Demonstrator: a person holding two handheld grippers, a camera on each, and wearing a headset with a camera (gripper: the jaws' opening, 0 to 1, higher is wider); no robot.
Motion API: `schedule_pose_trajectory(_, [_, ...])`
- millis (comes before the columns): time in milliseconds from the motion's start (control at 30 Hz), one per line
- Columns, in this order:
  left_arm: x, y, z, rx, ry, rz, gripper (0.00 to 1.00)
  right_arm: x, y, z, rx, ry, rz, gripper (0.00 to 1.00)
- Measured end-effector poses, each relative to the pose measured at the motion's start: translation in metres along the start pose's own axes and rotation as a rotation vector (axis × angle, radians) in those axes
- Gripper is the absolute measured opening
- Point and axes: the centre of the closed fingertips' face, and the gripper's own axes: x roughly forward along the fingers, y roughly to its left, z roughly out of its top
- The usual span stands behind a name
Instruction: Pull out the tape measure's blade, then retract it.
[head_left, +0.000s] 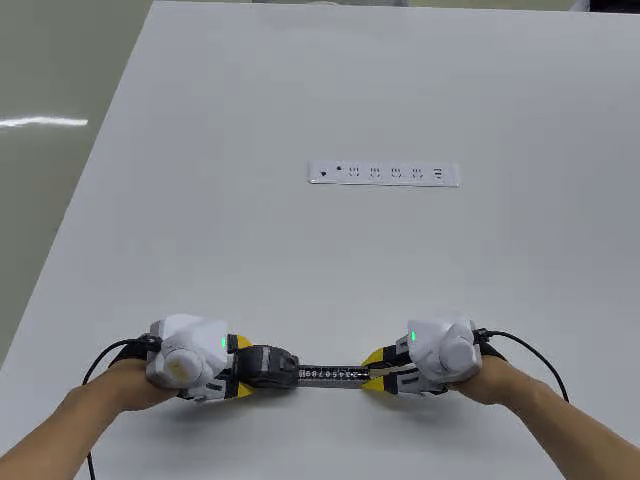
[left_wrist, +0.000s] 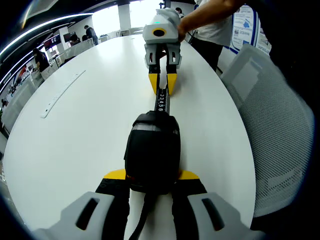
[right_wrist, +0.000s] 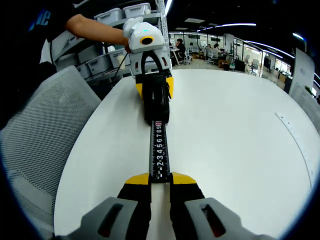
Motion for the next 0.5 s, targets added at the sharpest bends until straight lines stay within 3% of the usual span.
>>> schedule_pose_trajectory(500, [0.0001, 0.0002, -0.0004, -0.001, 0.002, 0.0, 0.28, -0.0084, 0.0001, -0.0066, 0.002, 0.008, -0.002, 0.11])
